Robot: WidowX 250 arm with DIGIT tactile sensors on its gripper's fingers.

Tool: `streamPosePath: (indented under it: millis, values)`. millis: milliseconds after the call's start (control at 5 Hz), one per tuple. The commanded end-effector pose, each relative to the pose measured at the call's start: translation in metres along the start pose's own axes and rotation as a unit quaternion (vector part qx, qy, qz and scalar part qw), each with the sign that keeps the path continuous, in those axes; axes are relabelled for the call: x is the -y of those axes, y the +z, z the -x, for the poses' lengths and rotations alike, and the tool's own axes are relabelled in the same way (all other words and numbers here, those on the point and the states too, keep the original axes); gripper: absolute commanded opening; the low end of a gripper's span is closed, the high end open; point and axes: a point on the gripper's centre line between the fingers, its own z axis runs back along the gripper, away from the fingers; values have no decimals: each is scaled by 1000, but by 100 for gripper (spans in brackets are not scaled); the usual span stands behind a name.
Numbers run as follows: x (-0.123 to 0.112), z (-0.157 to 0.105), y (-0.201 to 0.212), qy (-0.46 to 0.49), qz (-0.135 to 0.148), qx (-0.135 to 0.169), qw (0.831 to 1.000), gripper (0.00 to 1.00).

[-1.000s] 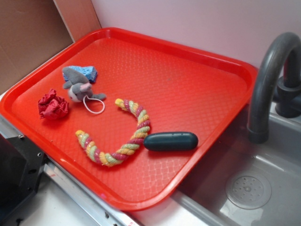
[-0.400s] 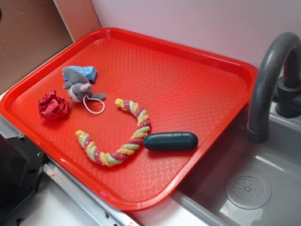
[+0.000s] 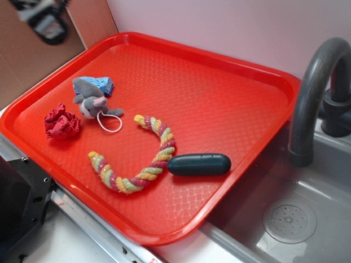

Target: Grab the plastic pickle.

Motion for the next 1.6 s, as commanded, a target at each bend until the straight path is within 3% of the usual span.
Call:
streamPosePath:
  millis: [0, 400, 600, 800, 1200, 1400]
  values:
    - [63, -37, -40, -123, 77, 18, 989, 100]
    - [99, -42, -89, -171, 86, -36, 981, 100]
    - [106, -39, -112, -174, 73, -68, 980, 100]
    - [102, -31, -132, -175, 84, -93, 977, 100]
    - [98, -21, -158, -194, 61, -147, 968, 100]
    - [96, -19, -163, -216, 77, -150, 962, 100]
